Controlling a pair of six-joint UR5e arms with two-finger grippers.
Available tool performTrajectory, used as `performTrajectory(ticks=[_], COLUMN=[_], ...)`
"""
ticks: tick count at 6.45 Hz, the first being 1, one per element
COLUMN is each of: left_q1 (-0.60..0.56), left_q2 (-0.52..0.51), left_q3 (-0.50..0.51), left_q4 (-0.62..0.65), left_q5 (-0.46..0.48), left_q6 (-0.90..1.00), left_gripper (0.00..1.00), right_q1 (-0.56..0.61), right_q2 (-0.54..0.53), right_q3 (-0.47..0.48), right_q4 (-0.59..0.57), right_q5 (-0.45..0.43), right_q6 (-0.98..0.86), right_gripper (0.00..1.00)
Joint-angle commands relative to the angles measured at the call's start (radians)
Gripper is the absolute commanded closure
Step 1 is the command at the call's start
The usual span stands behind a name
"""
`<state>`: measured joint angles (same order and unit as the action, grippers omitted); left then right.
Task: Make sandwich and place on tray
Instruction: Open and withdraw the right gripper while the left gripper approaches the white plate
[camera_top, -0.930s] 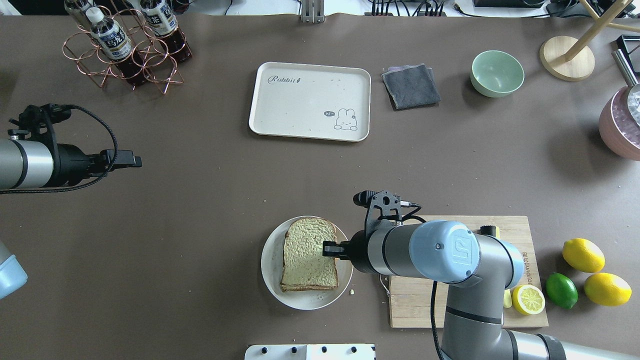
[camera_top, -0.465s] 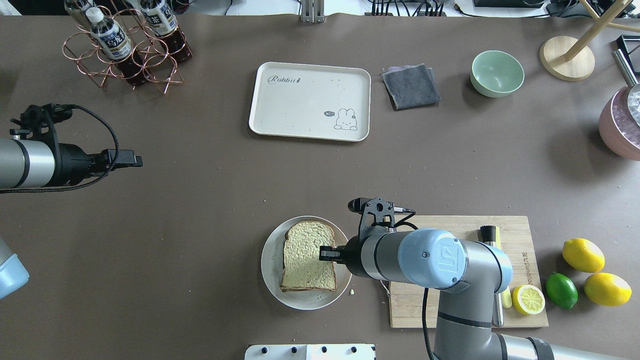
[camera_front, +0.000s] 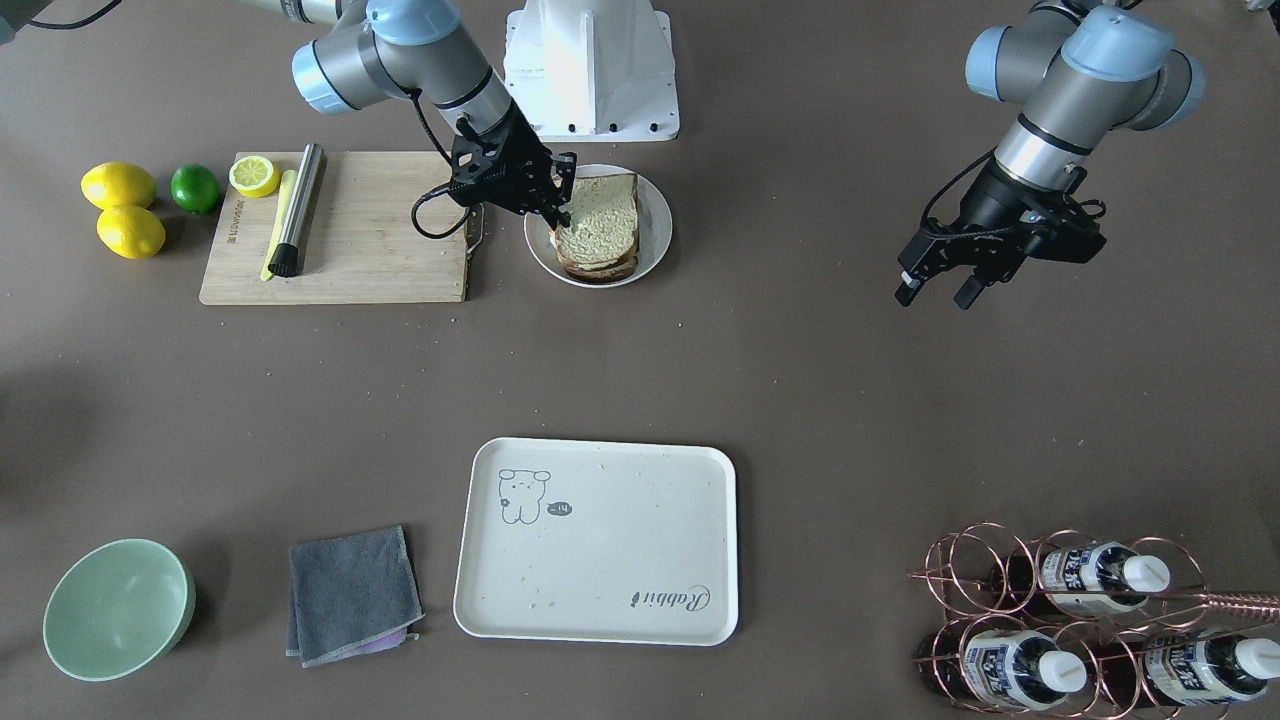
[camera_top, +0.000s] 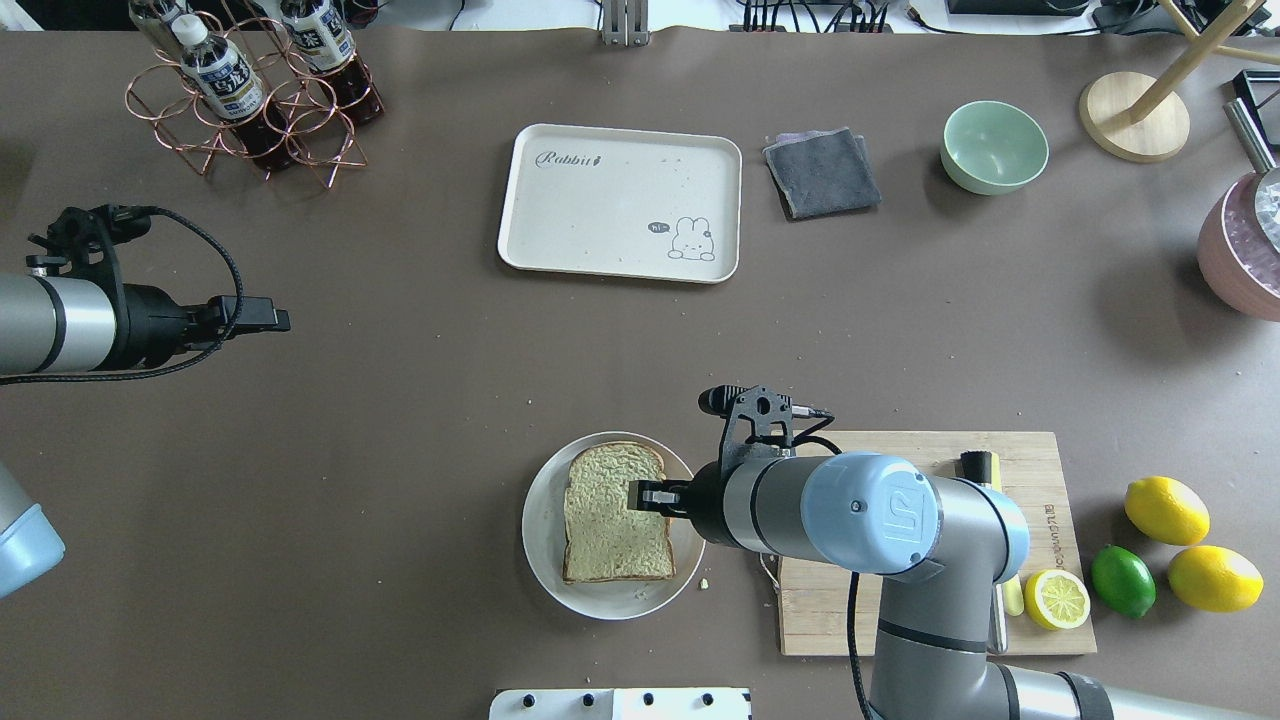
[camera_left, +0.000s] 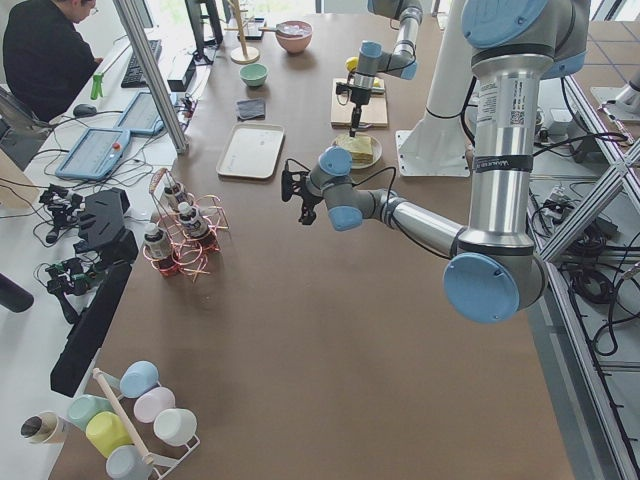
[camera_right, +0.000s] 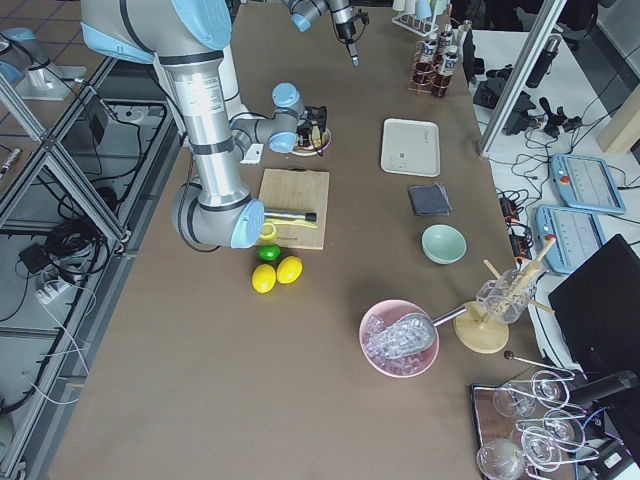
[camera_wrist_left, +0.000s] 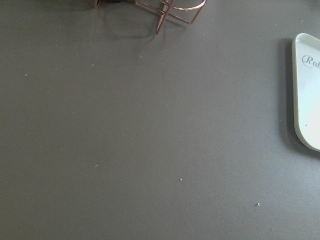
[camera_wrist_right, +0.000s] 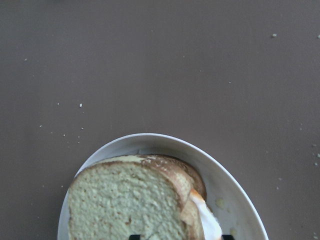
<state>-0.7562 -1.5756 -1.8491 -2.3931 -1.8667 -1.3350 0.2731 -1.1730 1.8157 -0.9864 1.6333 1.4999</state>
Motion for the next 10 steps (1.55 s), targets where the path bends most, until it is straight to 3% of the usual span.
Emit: performTrajectory(ticks=[1, 3, 6, 7, 8, 9, 10], left_q1=[0.0, 0.038, 0.318, 0.384, 0.437, 0.477, 0.492], left_q2=[-0.007, -0.047, -0.141, -0.183, -0.281, -0.361, -0.376], left_q3=[-0.001, -0.016, -0.03, -0.032, -0.033, -0.035, -0.032], left_q4=[0.0, -0.003, 0.006, 0.049, 0.177, 0.315, 0.352], left_q5=[-0.002, 0.004, 0.274, 0.337, 0.398, 0.431, 0.432], left_q6=[-0.003, -0.118, -0.275, -0.292, -0.328, -0.364, -0.365], left_gripper=[0.03, 0.03, 0.03, 0.03, 0.03, 0.03, 0.03], right_q1=[0.038, 0.182, 0.372, 0.392, 0.406, 0.423, 0.429], right_q2=[-0.002, -0.011, -0.083, -0.094, -0.109, -0.111, -0.109], right_q3=[0.054, 0.076, 0.123, 0.122, 0.119, 0.107, 0.09], right_q4=[-0.011, -0.009, -0.008, -0.006, -0.005, -0.003, 0.002], right_q5=[0.023, 0.199, 0.38, 0.375, 0.367, 0.367, 0.365], right_q6=[0.0, 0.0, -0.001, 0.0, 0.002, 0.0, 0.002], right_gripper=[0.0, 0.0, 0.0, 0.0, 0.0, 0.0, 0.0])
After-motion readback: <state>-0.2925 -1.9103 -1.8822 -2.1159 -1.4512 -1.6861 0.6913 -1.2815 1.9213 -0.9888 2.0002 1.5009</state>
